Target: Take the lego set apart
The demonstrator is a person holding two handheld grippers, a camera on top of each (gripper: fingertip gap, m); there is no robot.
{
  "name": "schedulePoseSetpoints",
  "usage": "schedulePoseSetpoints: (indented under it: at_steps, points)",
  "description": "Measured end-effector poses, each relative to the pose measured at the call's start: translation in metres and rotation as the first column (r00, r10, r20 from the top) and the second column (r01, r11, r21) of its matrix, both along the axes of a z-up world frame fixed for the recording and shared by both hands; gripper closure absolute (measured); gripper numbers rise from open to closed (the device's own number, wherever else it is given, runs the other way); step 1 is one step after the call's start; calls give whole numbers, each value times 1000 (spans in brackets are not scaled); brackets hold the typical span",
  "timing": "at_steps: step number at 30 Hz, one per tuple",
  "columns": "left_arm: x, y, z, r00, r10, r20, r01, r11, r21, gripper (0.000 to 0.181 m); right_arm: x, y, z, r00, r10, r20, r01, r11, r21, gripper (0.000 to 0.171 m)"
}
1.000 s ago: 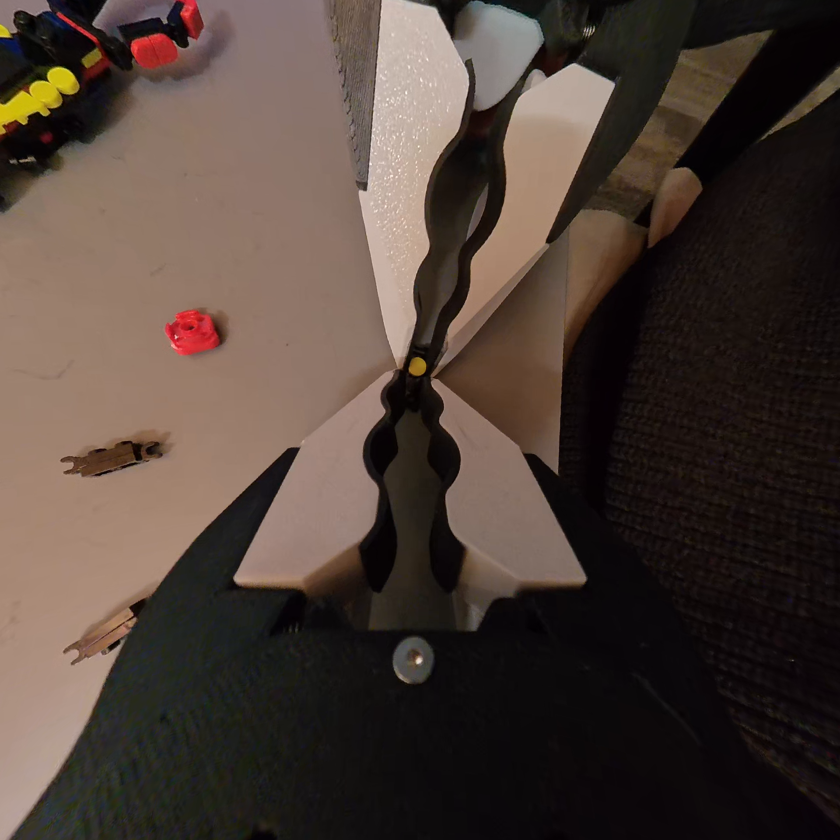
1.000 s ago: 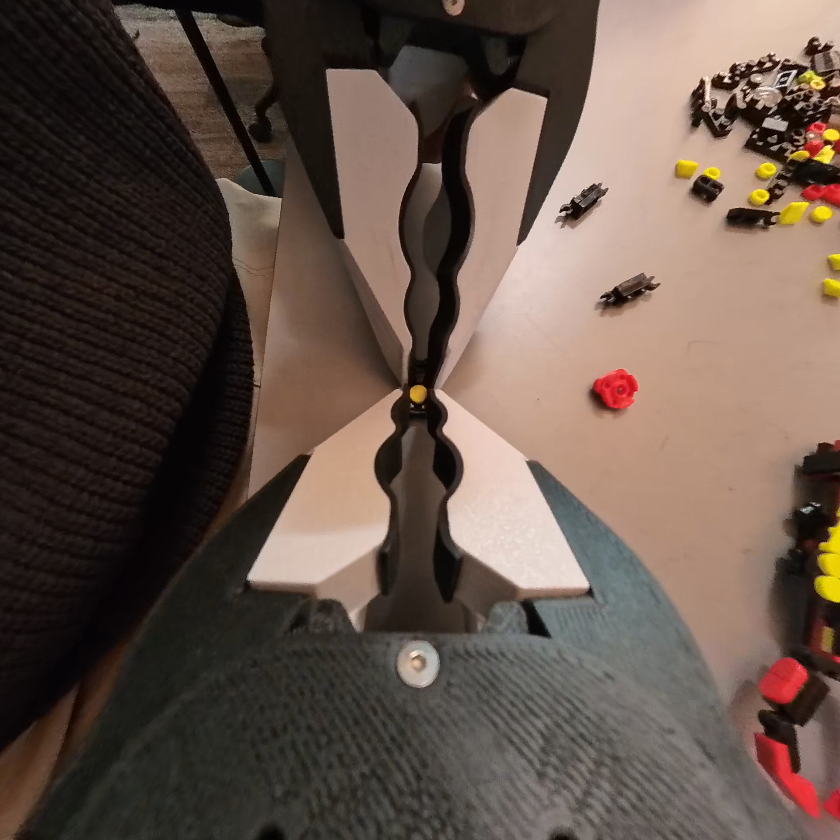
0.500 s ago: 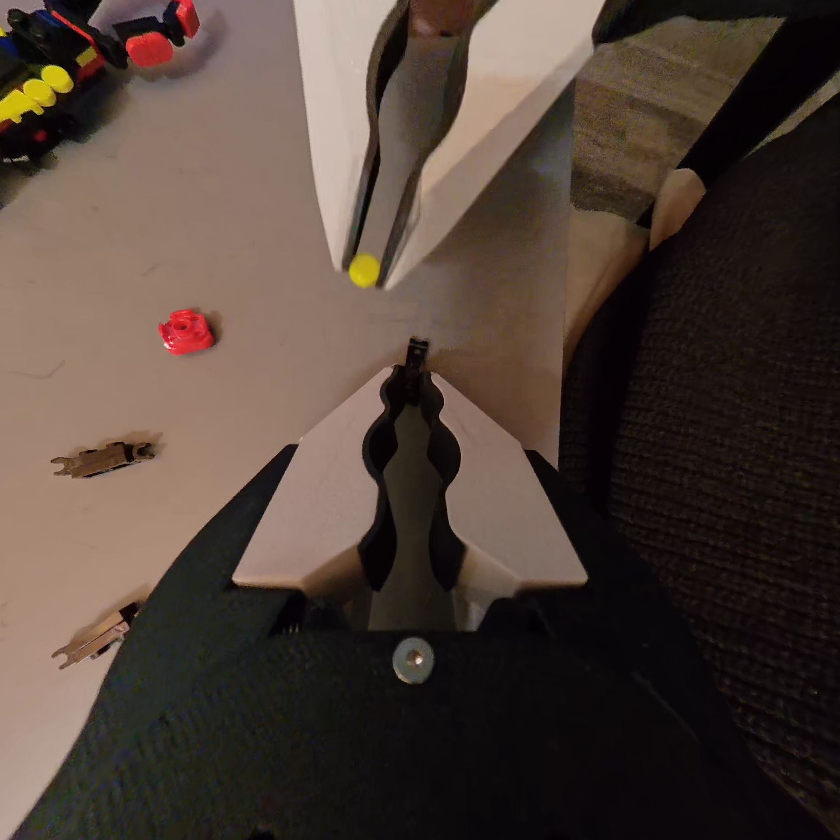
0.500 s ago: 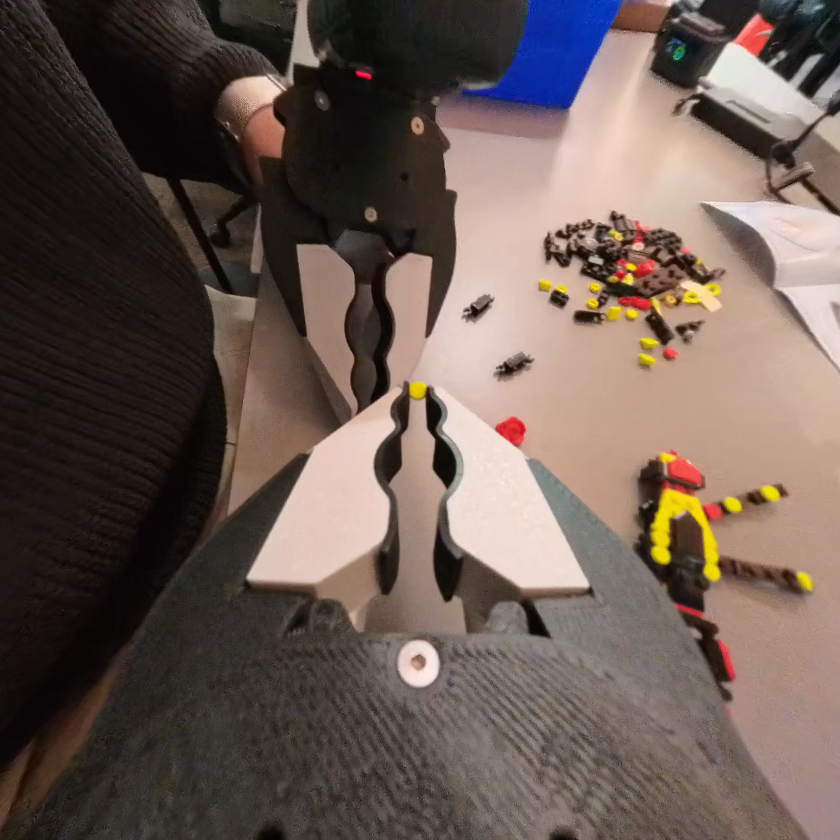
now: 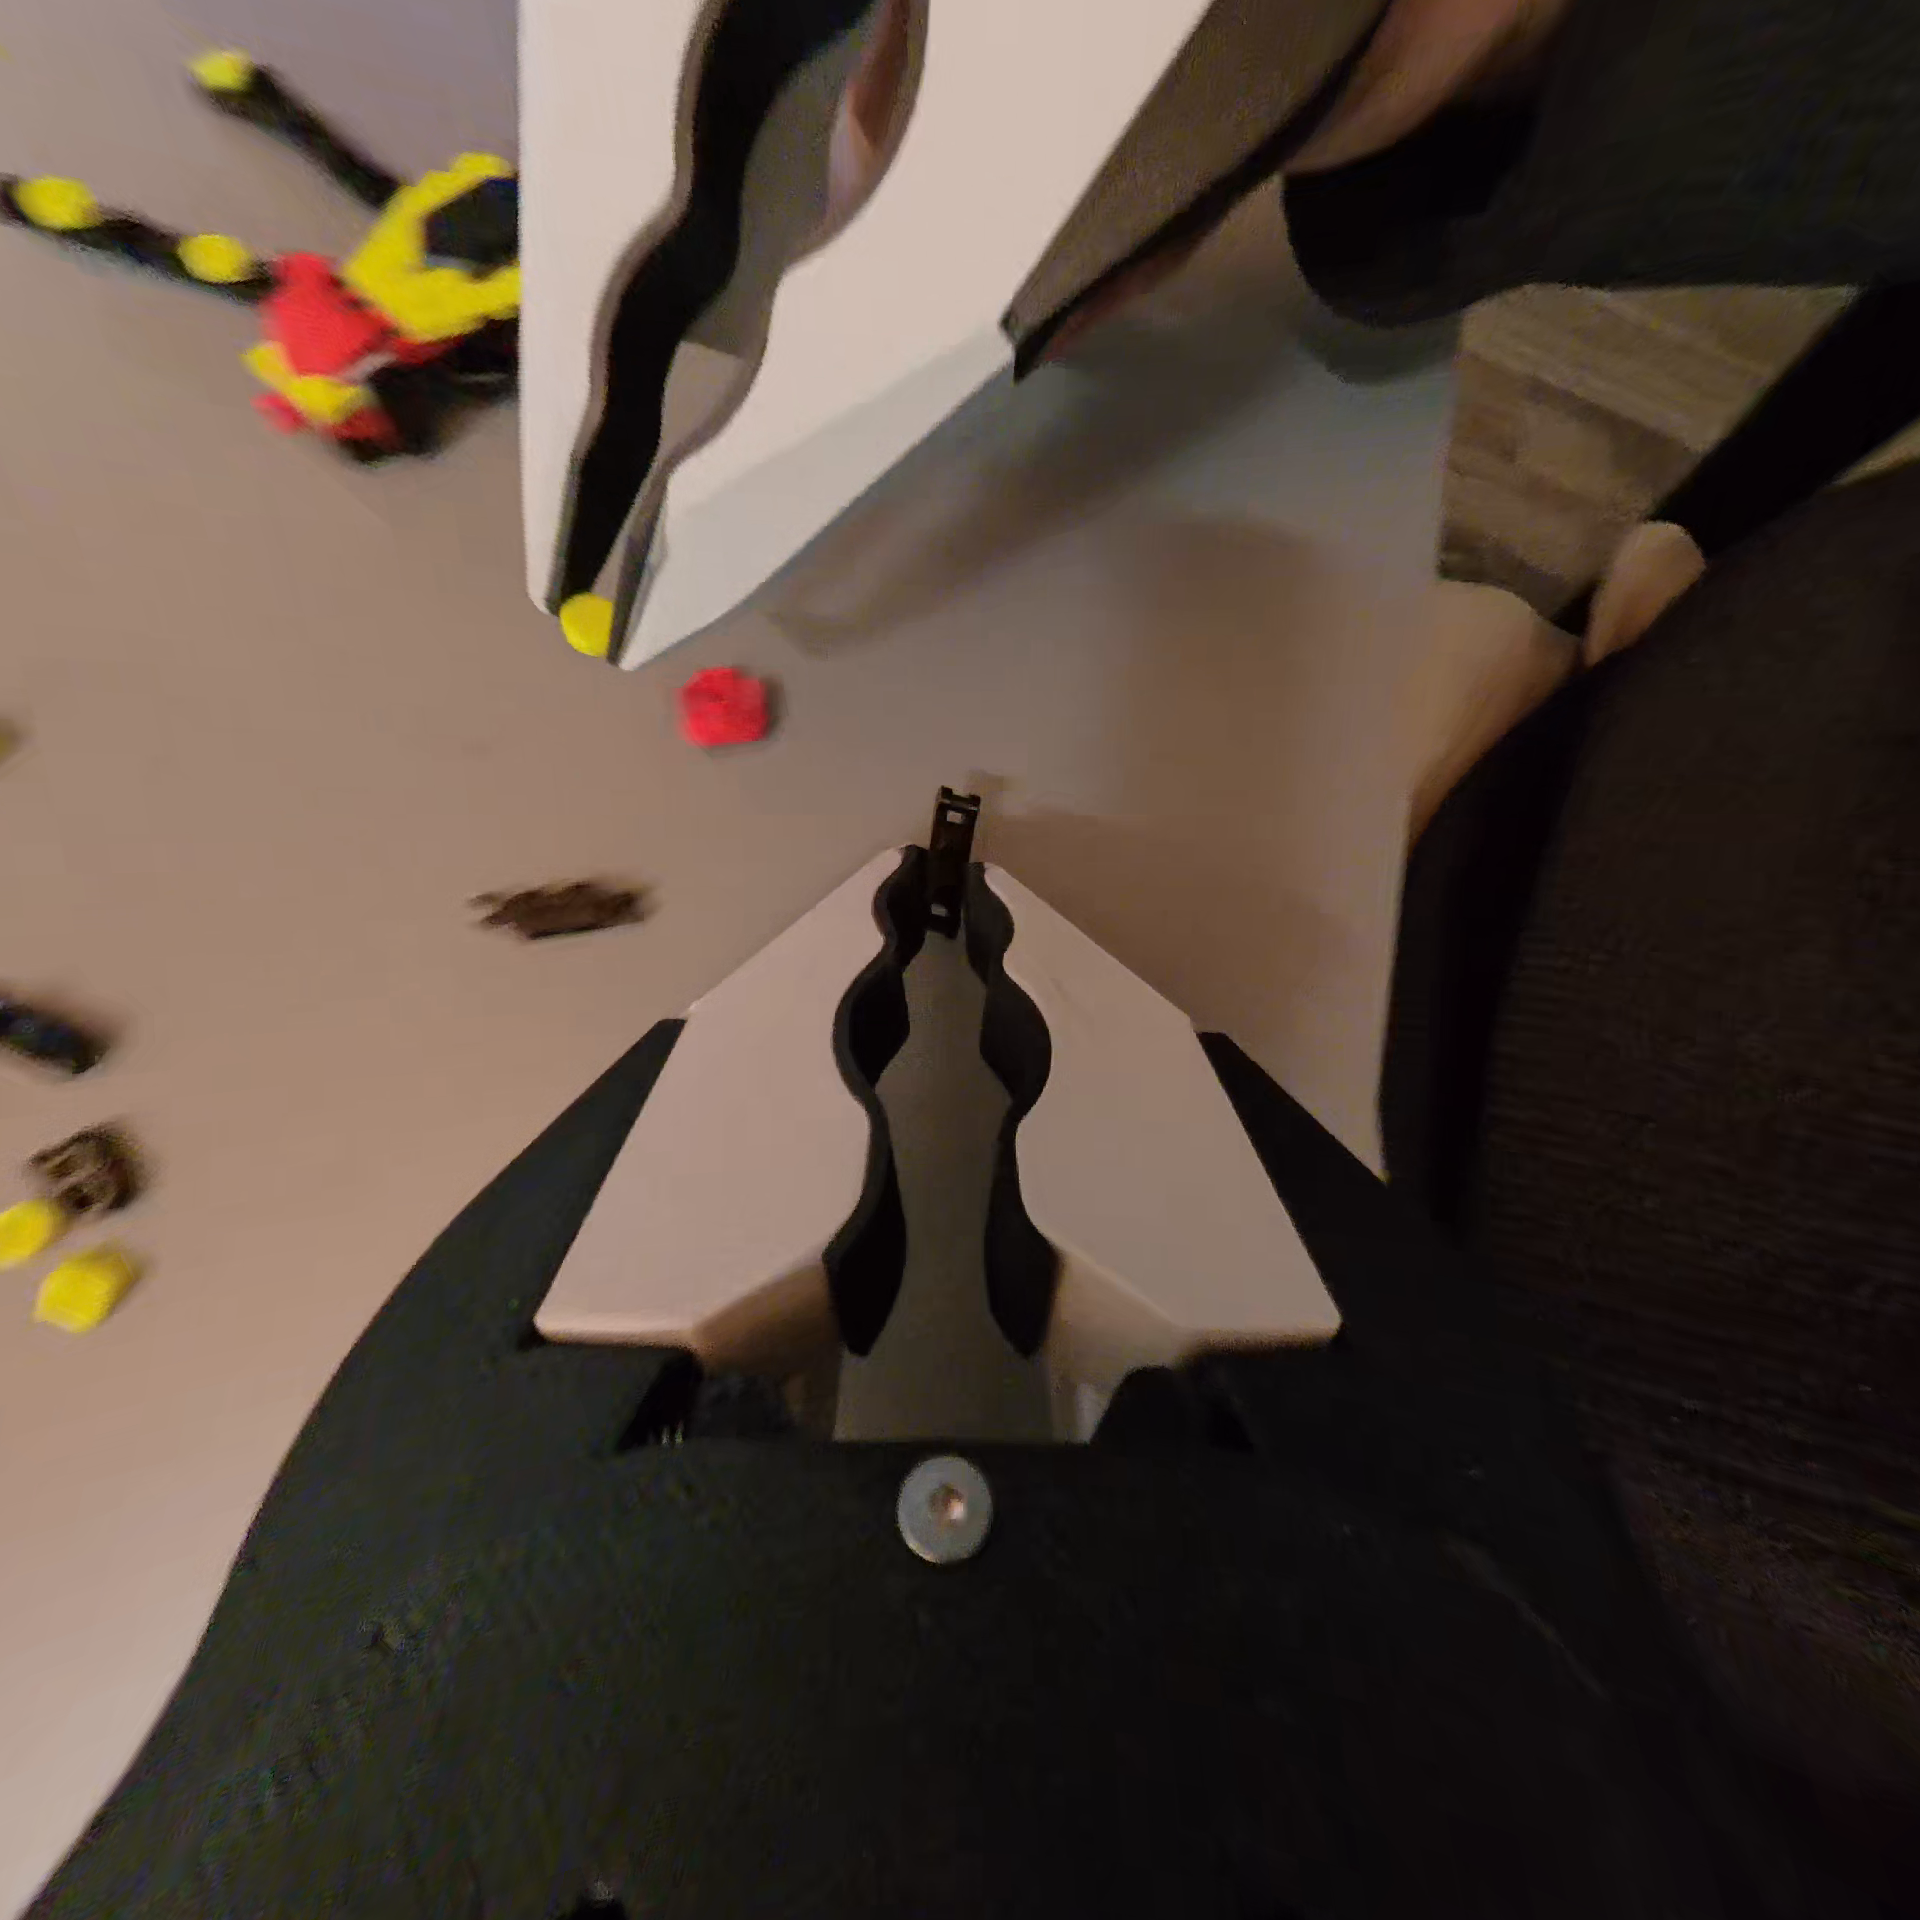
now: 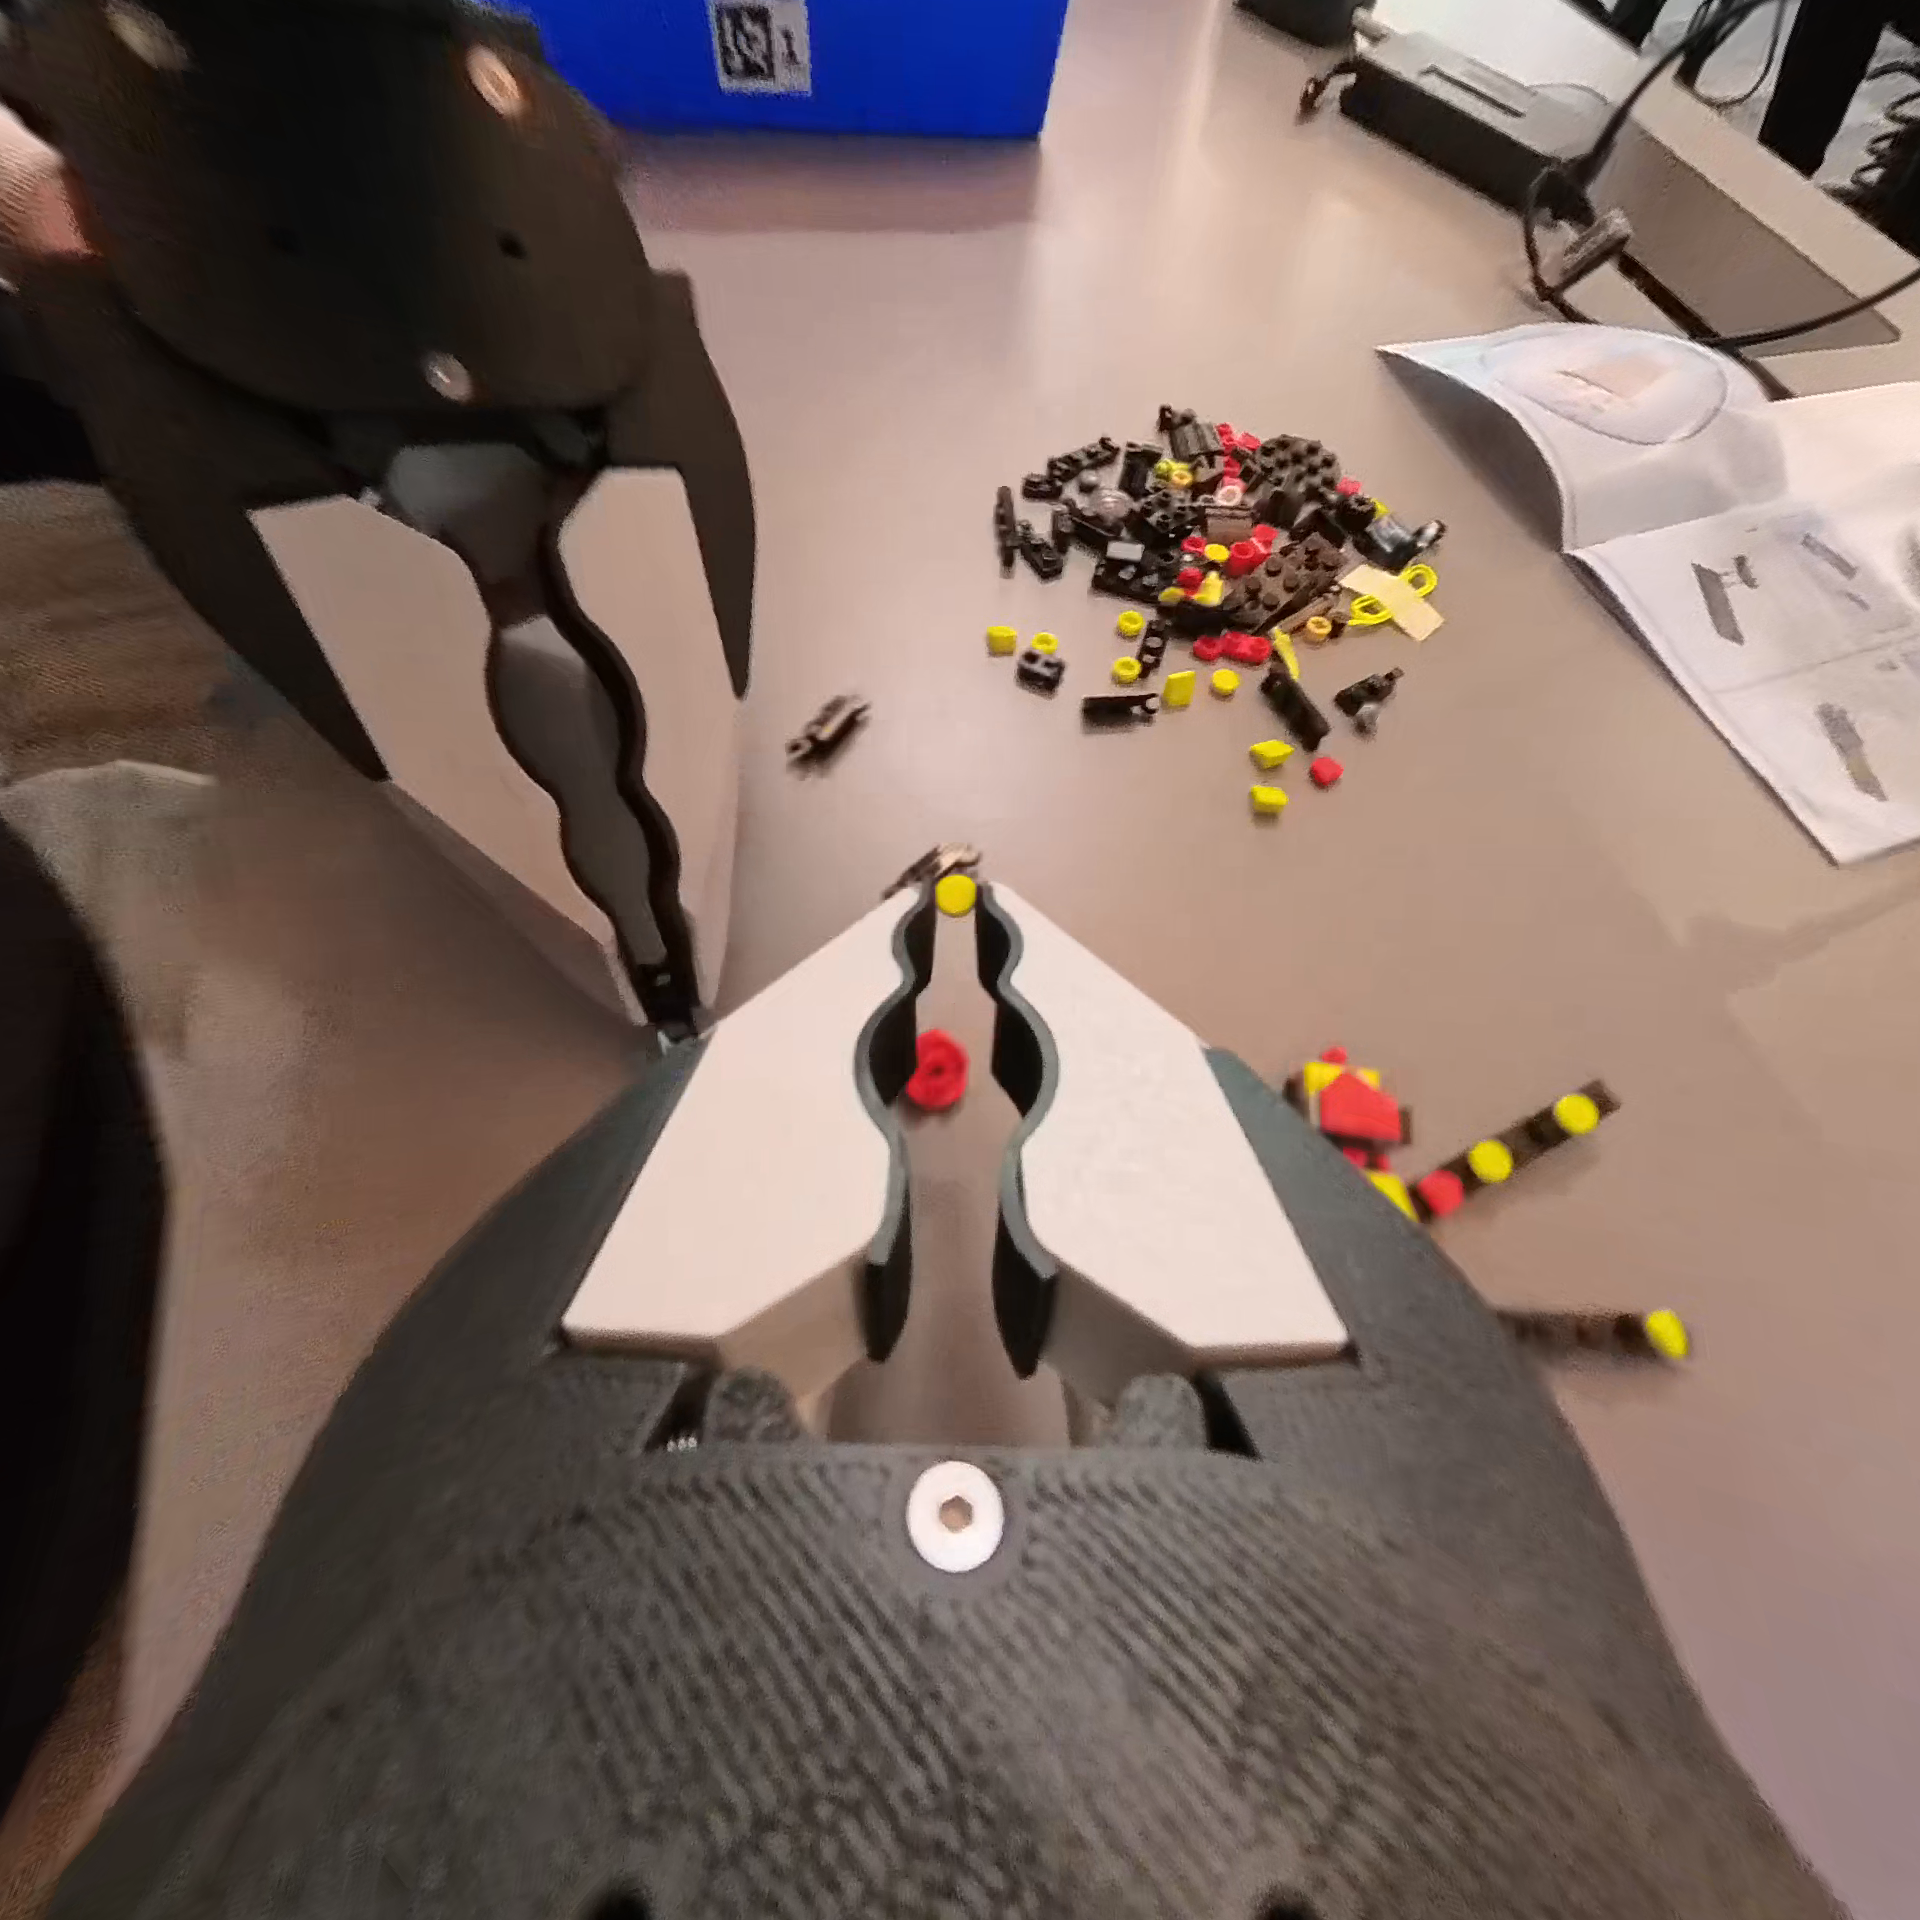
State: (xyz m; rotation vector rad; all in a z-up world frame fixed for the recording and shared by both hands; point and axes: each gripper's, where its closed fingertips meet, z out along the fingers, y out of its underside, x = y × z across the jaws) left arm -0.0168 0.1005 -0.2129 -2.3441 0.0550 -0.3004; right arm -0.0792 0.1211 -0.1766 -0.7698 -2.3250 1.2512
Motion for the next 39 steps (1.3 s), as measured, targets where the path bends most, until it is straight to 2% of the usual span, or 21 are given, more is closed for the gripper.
schedulePoseSetpoints:
  at_steps: [1,4,7,10,12,18,21,26,29,30,31,32,34,36,39]
  points:
    - [-12,-4,1,999,40,-9,-40,999,6,173,-11,-4,-4,1000,-2,4,2,1000,27,165]
    - [-47,-15,11,984,180,-6,-180,982,59,173,-46,-15,-18,999,-6,33,3,996,89,160]
    - [-85,-28,22,940,341,-28,-336,935,117,174,-75,-23,-29,998,-27,61,20,993,121,154]
    - [-114,-43,20,890,453,-51,-445,887,120,174,-84,-22,-33,993,-57,105,43,991,130,147]
    - [-126,-51,14,868,494,-60,-487,868,96,174,-83,-13,-23,994,-87,65,80,991,108,148]
    - [-150,-66,7,807,585,-75,-580,811,78,174,-47,29,11,986,-167,6,167,985,49,142]
    - [-156,-71,3,792,609,-49,-606,793,63,174,-13,31,21,983,-181,17,181,982,-44,143]
    - [-164,-71,-3,775,632,-17,-631,774,51,174,40,21,6,984,-171,41,174,982,-67,150]
    - [-171,-67,-1,762,647,-26,-645,762,63,173,51,15,-4,986,-148,75,153,986,-66,152]
    - [-179,-67,2,733,679,-43,-675,734,81,162,51,14,-4,986,-142,83,148,986,-73,152]
    - [-188,-67,7,698,714,-57,-706,700,107,133,50,13,-5,986,-141,92,149,985,-87,152]
    - [-193,-66,14,678,733,-55,-722,677,144,121,50,13,-5,984,-141,104,152,983,-104,152]
    - [-201,-65,31,644,764,-32,-739,633,230,108,52,15,-5,980,-146,132,164,977,-138,151]
    - [-204,-64,48,632,775,-11,-735,604,308,107,53,20,-3,977,-167,130,186,970,-154,151]
    - [-200,-56,66,661,749,40,-700,596,392,107,49,31,5,974,-207,93,220,961,-164,152]
